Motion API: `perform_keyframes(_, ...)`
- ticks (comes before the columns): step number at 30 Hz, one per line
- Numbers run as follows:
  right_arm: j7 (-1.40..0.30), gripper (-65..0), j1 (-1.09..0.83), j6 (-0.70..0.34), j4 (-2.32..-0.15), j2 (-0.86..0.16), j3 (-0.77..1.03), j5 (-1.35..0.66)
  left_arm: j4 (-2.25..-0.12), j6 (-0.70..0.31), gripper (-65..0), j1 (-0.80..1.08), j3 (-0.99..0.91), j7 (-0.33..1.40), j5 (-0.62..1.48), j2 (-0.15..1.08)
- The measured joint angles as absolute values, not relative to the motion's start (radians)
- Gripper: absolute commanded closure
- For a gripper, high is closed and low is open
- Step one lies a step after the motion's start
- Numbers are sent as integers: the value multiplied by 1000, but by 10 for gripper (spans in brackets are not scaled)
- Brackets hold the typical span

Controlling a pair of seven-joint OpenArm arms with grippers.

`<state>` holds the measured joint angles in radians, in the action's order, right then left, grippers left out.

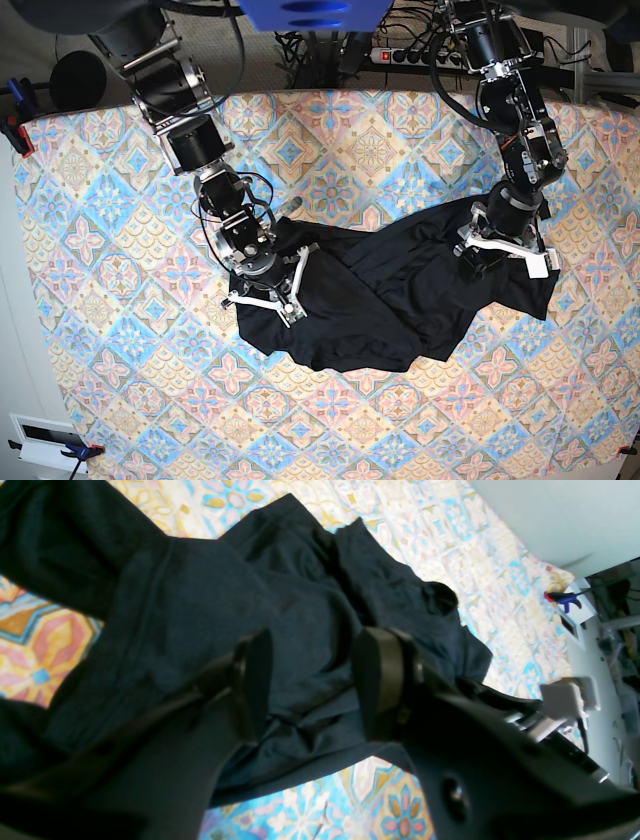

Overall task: Layout the t-shirt on the table in an organized manner, then fold the t-shirt properly
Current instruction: 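Regrasp the shirt with both grippers and gather the fabric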

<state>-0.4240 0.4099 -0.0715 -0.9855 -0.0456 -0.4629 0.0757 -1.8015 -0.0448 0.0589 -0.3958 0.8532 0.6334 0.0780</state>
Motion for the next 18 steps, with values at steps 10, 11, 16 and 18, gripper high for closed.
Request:
perform_keyframes(10,-513,0,274,-165,-1137,-74,-456,103,-1802,-46,-278,67,-389,854,636,75)
perform_keyframes(11,-544,0,245,-175,-1185,-81,-457,99,-1802,-45,-278,68,-389,854,636,75)
perform_keyframes(16,-729,0,142,-175,-1405,-141,-554,121,-1802,-46,-278,72,-391,853,634,75)
perform_keyframes(18,-805,0,113,-177,-1481,-166,-604,131,-1802,-45,-278,72,-392,853,633,76)
